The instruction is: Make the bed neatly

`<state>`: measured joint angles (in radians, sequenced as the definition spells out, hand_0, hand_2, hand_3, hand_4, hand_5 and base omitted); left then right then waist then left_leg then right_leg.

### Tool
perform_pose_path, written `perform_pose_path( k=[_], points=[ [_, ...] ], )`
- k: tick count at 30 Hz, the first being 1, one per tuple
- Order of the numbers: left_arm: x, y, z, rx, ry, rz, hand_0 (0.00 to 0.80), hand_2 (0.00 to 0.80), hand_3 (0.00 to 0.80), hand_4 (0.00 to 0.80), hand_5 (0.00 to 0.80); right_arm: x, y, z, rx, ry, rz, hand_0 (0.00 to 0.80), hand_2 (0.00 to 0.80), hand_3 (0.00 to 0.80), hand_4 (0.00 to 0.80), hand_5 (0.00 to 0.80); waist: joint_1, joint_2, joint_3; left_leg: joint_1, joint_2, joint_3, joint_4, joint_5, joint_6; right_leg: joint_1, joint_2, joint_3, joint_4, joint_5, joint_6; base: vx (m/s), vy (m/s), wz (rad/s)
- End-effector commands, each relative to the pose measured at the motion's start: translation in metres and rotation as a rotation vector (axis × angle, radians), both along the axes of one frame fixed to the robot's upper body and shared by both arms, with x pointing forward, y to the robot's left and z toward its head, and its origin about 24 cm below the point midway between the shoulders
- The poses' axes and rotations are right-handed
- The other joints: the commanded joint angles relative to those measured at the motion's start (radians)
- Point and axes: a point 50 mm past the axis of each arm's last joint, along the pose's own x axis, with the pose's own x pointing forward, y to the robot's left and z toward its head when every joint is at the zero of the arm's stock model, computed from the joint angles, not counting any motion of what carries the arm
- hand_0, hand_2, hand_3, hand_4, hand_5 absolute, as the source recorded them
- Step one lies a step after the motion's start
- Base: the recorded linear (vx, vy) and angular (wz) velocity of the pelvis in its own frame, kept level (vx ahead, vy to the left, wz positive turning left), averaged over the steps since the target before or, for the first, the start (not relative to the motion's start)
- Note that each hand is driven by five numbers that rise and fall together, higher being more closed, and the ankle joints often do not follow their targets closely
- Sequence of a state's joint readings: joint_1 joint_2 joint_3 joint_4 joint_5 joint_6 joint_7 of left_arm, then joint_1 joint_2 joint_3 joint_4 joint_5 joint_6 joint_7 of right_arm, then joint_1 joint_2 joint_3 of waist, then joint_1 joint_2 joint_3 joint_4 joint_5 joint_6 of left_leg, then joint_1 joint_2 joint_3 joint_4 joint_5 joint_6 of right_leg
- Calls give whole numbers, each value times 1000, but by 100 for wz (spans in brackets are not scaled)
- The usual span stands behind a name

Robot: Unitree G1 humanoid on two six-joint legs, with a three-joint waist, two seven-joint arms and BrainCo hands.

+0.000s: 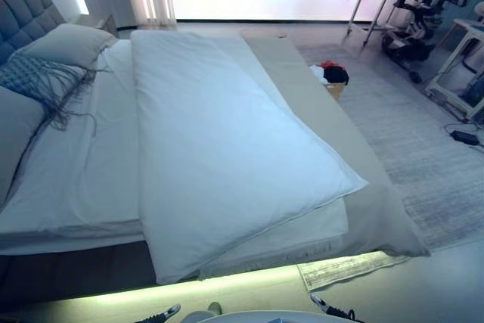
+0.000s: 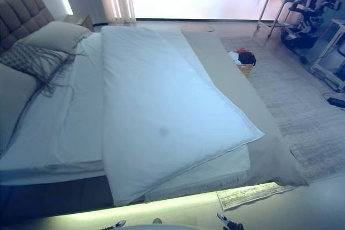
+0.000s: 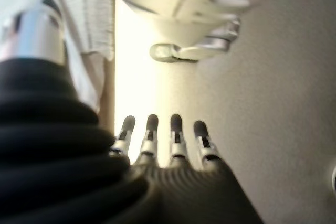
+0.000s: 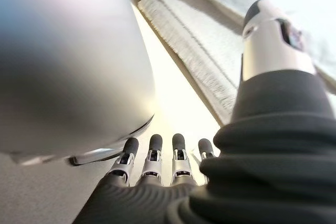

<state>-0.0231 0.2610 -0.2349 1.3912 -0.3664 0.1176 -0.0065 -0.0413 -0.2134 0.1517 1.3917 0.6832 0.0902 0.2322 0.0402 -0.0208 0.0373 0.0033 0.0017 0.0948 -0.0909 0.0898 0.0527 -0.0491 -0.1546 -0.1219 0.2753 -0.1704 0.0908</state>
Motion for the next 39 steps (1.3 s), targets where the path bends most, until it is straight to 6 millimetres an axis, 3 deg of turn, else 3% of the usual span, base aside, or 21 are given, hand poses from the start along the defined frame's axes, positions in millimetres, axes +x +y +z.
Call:
perform_pose_path(
  k=[1, 4, 12, 15, 19, 24, 31, 39],
  points=[
    [32, 0, 5, 19, -89, -14, 0, 0, 0, 0, 0, 42, 9, 7, 45, -141, -41, 0, 0, 0, 0, 0, -16, 11, 93, -17, 6, -9, 39, -58, -35, -101, 36, 15, -224, 291, 22, -164, -204, 9],
    [48, 0, 8, 30, -126, -23, 0, 0, 0, 0, 0, 58, 11, 12, 42, -187, -42, 0, 0, 0, 0, 0, -18, 13, 112, -30, 7, -25, 32, -64, -29, -118, 45, 36, -221, 283, 17, -82, -147, 33],
    [28, -11, 1, -2, -56, -90, 0, 0, 0, 0, 0, 56, 5, 12, 30, -193, -83, 0, 0, 0, 0, 0, 3, -8, 67, -4, 11, -33, 78, -77, -55, 30, 51, -16, -280, 237, -12, 117, -52, 37],
    [21, -13, 0, -2, -25, -127, 0, 0, 0, 0, 0, 62, -1, 15, 2, -206, -104, 0, 0, 0, 0, 0, 14, -9, 62, 9, 17, -39, 74, -77, -64, 56, 51, -35, -286, 227, -15, 83, 3, 3],
    [26, -5, 2, 19, -29, -166, 0, 0, 0, 0, 0, 84, -4, 24, 14, -282, -147, 0, 0, 0, 0, 0, 33, -15, 74, -7, 20, -53, 102, -89, -67, 42, 44, -48, -253, 209, -17, 11, -17, 6],
    [54, 2, 10, 36, -98, -197, 0, 0, 0, 0, 0, 121, 0, 39, 39, -388, -166, 0, 0, 0, 0, 0, 53, -25, 138, -118, 22, -67, 205, -108, -69, -31, 36, -49, -205, 201, -25, -159, -57, 10],
    [113, 3, 30, 45, -274, -182, 0, 0, 0, 0, 0, 195, 8, 82, 29, -544, -116, 0, 0, 0, 0, 0, 56, -36, 256, -353, 12, -84, 405, -128, -69, -232, 21, -46, -57, 184, -49, -218, -15, 7],
    [149, 4, 47, 54, -373, -186, 0, 0, 0, 0, 0, 229, 2, 112, -35, -629, -73, 0, 0, 0, 0, 0, 67, -22, 328, -504, -11, -111, 519, -155, -53, -405, 4, -35, 106, 143, -57, -108, 17, 11]
  ],
)
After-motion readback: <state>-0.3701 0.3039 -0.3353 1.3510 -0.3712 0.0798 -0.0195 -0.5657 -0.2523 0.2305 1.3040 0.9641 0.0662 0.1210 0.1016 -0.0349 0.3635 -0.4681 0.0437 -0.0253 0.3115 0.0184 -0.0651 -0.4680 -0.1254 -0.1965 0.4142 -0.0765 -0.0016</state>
